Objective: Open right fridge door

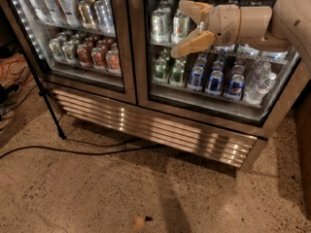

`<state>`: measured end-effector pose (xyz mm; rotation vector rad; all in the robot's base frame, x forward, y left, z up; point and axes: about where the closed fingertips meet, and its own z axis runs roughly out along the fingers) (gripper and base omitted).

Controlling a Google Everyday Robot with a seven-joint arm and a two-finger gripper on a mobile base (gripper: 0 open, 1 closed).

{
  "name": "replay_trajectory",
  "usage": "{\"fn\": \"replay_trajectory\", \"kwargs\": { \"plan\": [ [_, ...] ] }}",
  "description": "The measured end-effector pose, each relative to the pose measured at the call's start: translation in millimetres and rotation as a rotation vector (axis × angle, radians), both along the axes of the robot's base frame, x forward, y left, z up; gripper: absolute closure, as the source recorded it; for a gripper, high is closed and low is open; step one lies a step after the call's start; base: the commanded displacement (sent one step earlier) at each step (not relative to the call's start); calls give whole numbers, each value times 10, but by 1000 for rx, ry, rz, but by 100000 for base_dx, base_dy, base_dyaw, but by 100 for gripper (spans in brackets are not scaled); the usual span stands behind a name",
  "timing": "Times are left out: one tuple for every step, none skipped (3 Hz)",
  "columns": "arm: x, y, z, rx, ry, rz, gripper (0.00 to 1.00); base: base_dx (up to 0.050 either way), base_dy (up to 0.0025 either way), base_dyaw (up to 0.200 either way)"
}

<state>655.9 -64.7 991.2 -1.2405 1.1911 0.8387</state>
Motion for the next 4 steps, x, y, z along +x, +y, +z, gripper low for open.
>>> {"fn": "replay_trajectory", "kwargs": {
  "plan": [
    [13,57,25,-15,-12,12,0,0,0,0],
    [172,193,92,-58,-42,42,0,0,0,0],
    [333,309,387,-91,-125,62,0,0,0,0],
    [444,347,511,-108,-163,50,0,0,0,0]
  ]
}}
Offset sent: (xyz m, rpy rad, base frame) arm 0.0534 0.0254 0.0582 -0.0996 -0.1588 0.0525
